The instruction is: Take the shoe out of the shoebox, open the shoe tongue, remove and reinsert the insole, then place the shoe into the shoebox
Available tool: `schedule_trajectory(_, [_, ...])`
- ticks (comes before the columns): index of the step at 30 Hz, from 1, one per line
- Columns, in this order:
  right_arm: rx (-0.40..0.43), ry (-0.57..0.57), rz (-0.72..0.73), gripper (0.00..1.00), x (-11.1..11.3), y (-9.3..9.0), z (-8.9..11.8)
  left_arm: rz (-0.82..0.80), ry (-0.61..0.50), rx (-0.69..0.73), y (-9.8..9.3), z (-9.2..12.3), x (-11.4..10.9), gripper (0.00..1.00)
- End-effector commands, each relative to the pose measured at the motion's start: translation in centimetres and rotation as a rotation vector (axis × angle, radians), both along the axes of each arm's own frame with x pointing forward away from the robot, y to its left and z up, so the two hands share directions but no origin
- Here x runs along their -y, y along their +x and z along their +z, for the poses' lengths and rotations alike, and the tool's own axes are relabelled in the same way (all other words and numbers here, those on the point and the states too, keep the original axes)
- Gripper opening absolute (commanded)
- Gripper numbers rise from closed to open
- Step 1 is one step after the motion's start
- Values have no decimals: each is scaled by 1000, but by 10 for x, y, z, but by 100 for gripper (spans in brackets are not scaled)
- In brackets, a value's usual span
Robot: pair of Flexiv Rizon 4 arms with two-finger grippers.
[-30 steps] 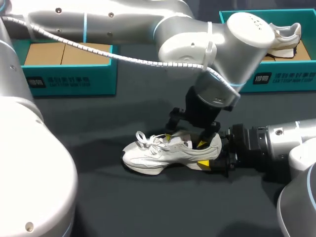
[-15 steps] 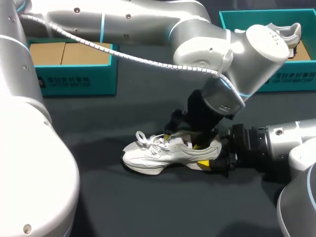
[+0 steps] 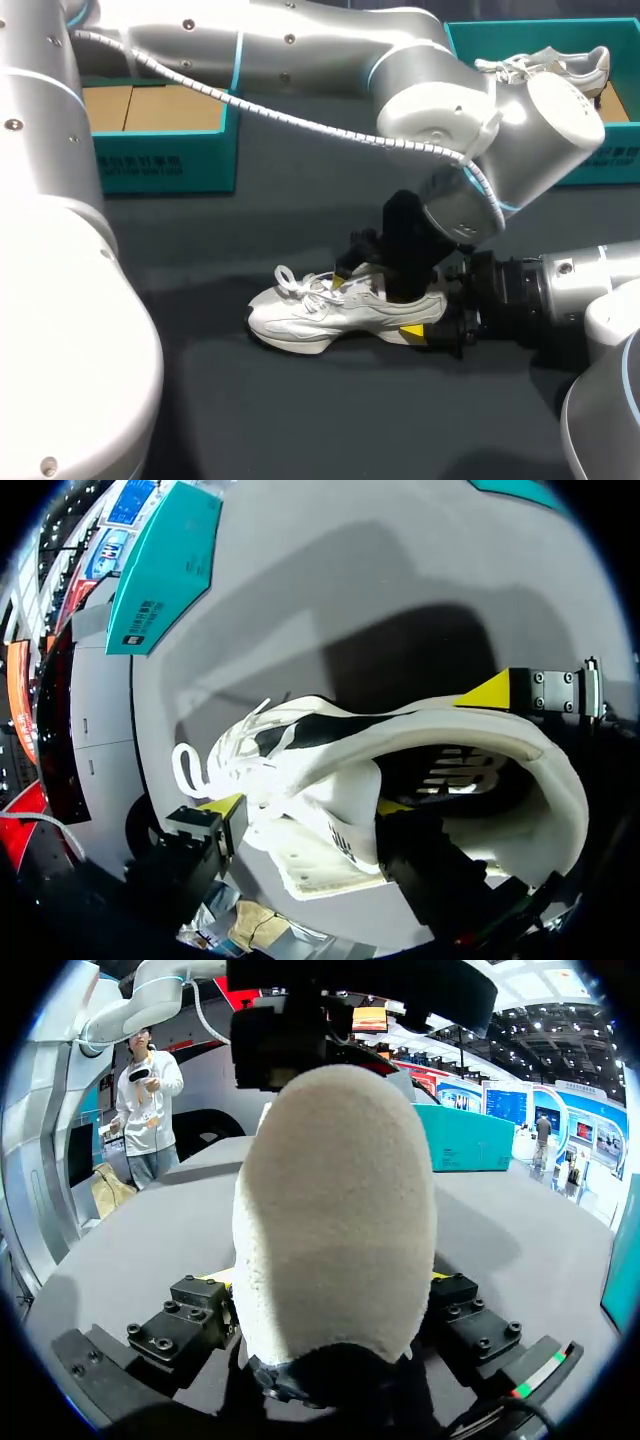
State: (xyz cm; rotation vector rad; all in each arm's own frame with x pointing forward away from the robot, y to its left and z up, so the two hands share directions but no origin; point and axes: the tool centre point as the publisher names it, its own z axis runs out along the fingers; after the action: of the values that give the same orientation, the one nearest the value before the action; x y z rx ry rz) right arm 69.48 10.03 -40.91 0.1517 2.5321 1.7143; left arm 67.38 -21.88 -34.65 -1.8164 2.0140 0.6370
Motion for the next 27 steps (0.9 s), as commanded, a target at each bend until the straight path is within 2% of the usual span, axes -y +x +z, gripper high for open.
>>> schedule_trajectory(1, [0, -5, -2, 0, 0, 0, 0, 179, 22, 122, -4, 5, 3, 64])
schedule_trajectory(8, [0, -5, -2, 0, 0, 0, 0, 186, -2, 127, -4, 16, 1, 55])
schedule_trajectory(13, [0, -5, -2, 0, 0, 0, 0, 189, -14, 132, -4, 20, 2, 41])
schedule_trajectory(17, [0, -5, -2, 0, 0, 0, 0, 195, -22, 139, -2, 22, 2, 19])
schedule_trajectory(19, [0, -5, -2, 0, 0, 0, 0, 201, -32, 141, -1, 24, 1, 0])
schedule_trajectory(24, [0, -5, -2, 0, 0, 0, 0, 221, -88, 138, 3, 31, -7, 0])
schedule_trajectory(27, [0, -5, -2, 0, 0, 0, 0, 231, -162, 123, 5, 40, -15, 0])
